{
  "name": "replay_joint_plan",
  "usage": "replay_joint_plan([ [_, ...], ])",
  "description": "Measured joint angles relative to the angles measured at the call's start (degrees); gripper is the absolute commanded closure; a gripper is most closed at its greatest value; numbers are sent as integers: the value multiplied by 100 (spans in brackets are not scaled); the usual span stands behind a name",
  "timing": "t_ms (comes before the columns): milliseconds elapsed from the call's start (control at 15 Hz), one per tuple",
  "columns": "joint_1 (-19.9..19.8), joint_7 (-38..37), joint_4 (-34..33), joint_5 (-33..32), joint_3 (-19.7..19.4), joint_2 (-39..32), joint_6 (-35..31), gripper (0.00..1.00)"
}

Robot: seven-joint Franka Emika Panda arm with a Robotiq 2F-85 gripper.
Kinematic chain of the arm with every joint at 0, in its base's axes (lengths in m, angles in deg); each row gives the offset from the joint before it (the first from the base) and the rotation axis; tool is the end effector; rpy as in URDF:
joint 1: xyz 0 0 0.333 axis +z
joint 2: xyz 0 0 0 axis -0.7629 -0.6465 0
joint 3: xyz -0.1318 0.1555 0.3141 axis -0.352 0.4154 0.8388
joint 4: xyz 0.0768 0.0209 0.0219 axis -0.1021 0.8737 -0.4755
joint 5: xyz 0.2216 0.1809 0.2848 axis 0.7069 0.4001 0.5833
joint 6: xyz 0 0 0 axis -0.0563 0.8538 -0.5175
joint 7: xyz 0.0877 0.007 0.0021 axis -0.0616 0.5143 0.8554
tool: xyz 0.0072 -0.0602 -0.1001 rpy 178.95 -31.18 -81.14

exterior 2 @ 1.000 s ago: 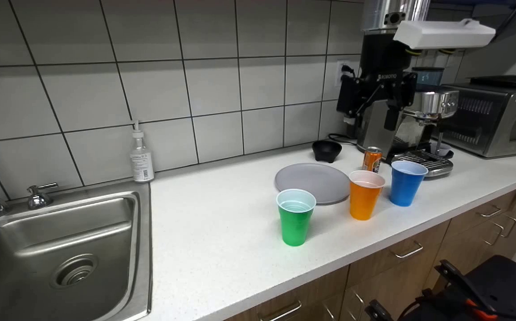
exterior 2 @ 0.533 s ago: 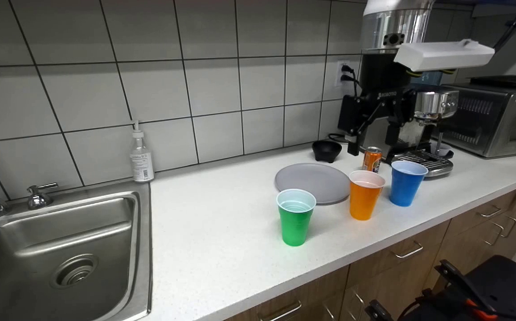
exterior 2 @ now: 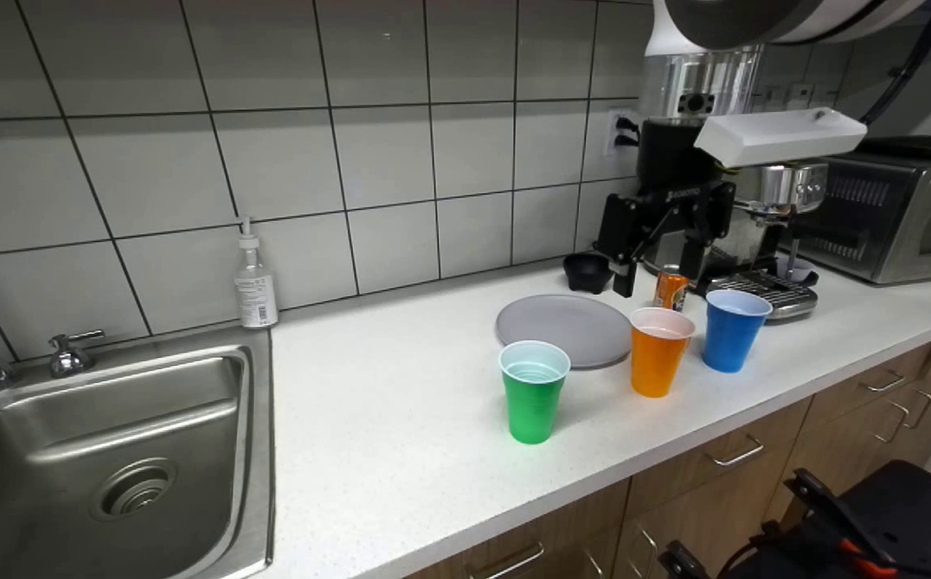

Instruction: Put the cups on the grey plate.

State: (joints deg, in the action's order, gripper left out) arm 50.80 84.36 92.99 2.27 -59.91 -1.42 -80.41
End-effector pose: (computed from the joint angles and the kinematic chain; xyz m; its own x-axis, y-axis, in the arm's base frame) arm 0.3293 0.0105 0.4061 0.9992 0.0269 0.0281 0.0261 -0.9993 0.0282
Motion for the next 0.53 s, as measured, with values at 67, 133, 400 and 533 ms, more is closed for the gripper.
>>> replay_joint_plan([
  [67,14,0,5,0,2,-78,-97,0],
  [133,37,0,5,0,4,-173,-195,0],
  [400,163,0,5,8,39,-632,-545,0],
  [533,224,0,3,8,67,-875,-694,0],
])
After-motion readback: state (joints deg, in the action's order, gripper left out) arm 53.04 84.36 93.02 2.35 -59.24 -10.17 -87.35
